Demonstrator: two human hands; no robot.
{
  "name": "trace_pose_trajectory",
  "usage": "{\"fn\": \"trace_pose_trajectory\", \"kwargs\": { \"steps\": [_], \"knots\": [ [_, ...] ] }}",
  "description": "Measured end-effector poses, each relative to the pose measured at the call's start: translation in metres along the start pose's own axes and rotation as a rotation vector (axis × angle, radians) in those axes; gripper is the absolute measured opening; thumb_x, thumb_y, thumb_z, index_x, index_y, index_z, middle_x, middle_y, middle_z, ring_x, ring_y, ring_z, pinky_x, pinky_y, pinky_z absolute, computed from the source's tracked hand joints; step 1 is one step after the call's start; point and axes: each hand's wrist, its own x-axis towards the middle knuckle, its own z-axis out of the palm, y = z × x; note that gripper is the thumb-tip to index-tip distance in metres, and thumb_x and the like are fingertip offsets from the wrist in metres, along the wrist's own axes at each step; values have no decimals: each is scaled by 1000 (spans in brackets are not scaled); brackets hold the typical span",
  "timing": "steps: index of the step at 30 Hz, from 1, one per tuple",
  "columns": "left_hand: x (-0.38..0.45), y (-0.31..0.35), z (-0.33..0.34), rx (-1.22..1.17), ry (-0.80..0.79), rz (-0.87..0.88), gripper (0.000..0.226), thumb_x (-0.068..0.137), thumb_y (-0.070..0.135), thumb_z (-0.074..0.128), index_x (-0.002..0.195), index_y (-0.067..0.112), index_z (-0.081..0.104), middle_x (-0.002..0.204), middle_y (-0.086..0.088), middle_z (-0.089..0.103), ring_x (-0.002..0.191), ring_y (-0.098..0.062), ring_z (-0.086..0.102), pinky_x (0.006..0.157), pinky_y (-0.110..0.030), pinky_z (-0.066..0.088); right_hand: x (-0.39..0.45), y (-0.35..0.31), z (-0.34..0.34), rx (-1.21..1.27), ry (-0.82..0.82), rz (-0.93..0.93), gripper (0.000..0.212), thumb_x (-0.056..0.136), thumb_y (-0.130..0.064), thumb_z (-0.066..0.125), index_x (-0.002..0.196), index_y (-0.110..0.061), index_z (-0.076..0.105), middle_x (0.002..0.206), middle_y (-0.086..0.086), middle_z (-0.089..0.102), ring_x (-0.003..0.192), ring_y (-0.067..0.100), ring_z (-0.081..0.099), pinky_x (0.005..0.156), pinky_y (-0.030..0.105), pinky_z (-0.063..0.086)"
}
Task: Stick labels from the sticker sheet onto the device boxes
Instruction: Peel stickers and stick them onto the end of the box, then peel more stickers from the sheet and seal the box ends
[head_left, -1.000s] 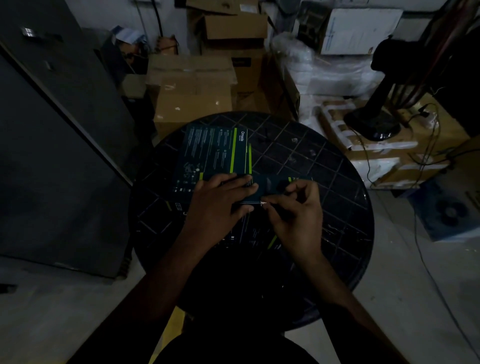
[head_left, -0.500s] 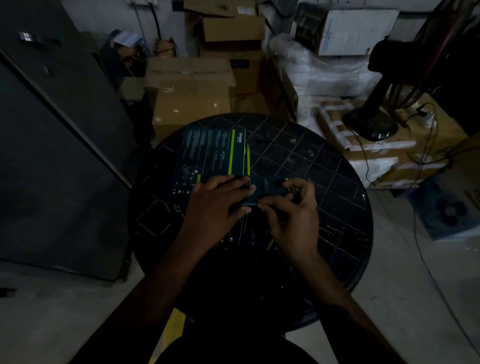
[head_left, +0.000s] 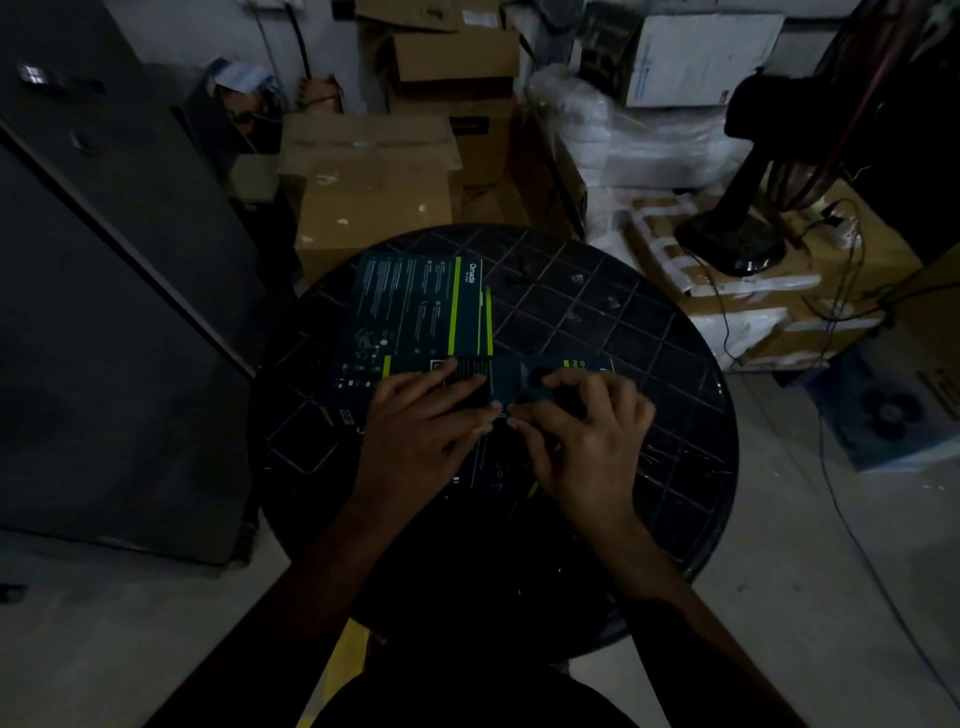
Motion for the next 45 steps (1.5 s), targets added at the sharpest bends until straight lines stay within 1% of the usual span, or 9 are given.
{"fn": "trace_pose_trajectory", "kwargs": {
  "steps": [5,8,17,24,30,33,36,40,45],
  "knots": [
    [2,-5,-1,-31,-14,-15,19,90,35,71,109,31,74,126,10,68,130,-13,53,98,-35,37,-2,13,3,22,19,-14,13,87,-48,75,94,-37,78,128,-2,65,123,34,50,98,52,34],
    [-1,-12,-5,-137,47,-70,21,82,26,80,101,16,77,115,3,73,119,-10,61,101,-34,43,-10,27,10,162,12,32,20,85,-34,80,105,-34,79,130,0,65,128,33,49,96,52,42],
    [-15,-14,-10,-245,118,-231,24,83,20,77,107,18,77,119,9,69,134,-26,45,110,-36,37,-16,49,1,511,127,225,15,78,-17,84,92,-13,82,120,5,67,121,23,60,94,42,54],
    [-21,-31,-15,-617,193,-362,27,75,4,79,99,16,76,117,4,71,127,-21,58,106,-33,46,-10,70,-11,799,49,434,20,73,-5,82,93,-1,78,118,12,71,108,9,70,89,20,55],
    [-22,-58,-27,-947,17,-440,23,80,37,77,99,25,78,118,14,71,133,-13,51,110,-24,40,-1,97,-6,1045,-51,543,22,62,-6,85,79,-2,71,89,-4,79,102,12,73,79,23,58],
    [-14,-56,-33,-709,-8,-408,15,88,24,73,103,25,76,122,9,69,133,-13,52,111,-29,41,-4,121,6,1158,-293,541,65,56,-22,94,112,-9,64,103,-2,73,93,9,69,82,23,56],
    [0,-35,-29,-96,-4,-139,17,91,27,64,105,29,74,119,15,68,121,-14,56,102,-41,42,-3,119,21,935,-554,422,100,55,-29,96,141,-30,46,135,-16,61,125,7,58,102,25,49],
    [16,3,-2,-3,-34,45,23,93,40,65,113,32,73,119,17,68,107,-15,58,94,-36,43,-1,109,36,870,-571,443,108,51,-51,96,143,-20,47,133,-13,63,127,11,59,107,41,49],
    [21,16,12,31,134,-46,15,88,48,71,97,37,77,103,18,70,99,-17,58,83,-38,42,-3,111,36,835,-546,446,105,54,-45,97,142,-15,49,133,-2,64,126,21,60,105,56,49]
  ]
}}
